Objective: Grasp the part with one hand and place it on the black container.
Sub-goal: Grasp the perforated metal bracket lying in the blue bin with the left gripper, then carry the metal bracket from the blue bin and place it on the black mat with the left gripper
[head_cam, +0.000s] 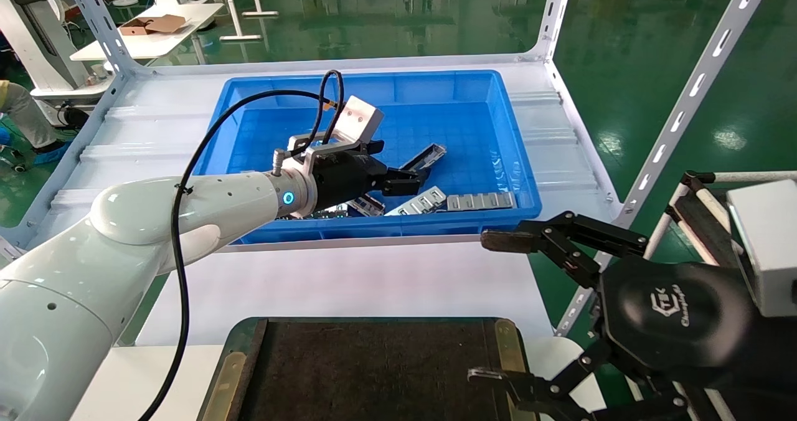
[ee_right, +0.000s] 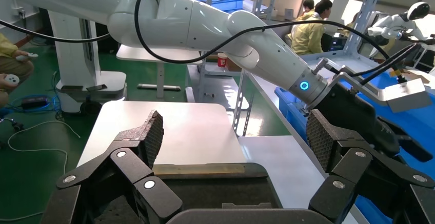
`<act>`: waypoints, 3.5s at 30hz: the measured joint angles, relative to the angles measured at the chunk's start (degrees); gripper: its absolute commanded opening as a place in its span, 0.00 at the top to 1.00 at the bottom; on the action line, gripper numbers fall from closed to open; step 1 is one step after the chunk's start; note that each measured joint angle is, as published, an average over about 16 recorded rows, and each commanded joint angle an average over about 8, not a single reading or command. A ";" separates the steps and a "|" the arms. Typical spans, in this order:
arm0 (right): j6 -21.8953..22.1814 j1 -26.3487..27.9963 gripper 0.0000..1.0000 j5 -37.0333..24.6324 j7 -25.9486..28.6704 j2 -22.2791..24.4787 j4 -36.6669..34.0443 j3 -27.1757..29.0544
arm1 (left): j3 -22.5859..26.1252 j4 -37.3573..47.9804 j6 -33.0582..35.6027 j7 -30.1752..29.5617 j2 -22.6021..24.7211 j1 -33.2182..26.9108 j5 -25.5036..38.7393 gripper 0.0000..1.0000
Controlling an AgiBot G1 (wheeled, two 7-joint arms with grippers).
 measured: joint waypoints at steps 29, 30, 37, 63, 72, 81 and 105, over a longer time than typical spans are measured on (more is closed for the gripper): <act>0.00 0.00 1.00 0.01 0.00 0.00 0.00 -0.01 | 13.70 -0.53 -6.82 -4.26 -0.17 -0.09 -9.13 1.00; 0.00 0.00 1.00 0.01 0.00 0.00 0.00 -0.01 | 14.00 -0.47 -6.97 -4.24 -0.17 -0.11 -9.46 1.00; 0.00 0.00 1.00 0.01 -0.01 0.00 0.00 -0.01 | 15.82 -0.02 -7.73 -3.89 -0.25 -0.32 -11.81 1.00; 0.01 0.01 1.00 0.01 -0.01 0.01 0.00 -0.02 | 9.07 -3.59 7.90 10.91 -7.96 -2.39 -24.72 1.00; 0.01 0.01 1.00 0.01 -0.01 0.01 0.00 -0.02 | 6.92 -10.99 17.04 12.44 -14.68 -0.51 -28.49 1.00; 0.01 0.01 1.00 0.02 -0.01 0.01 0.00 -0.02 | 6.47 -24.62 20.80 9.71 -22.60 4.88 -31.01 1.00; 0.01 0.01 1.00 0.02 -0.01 0.01 0.00 -0.03 | 13.55 -50.43 3.03 -1.87 -32.75 27.95 -28.76 1.00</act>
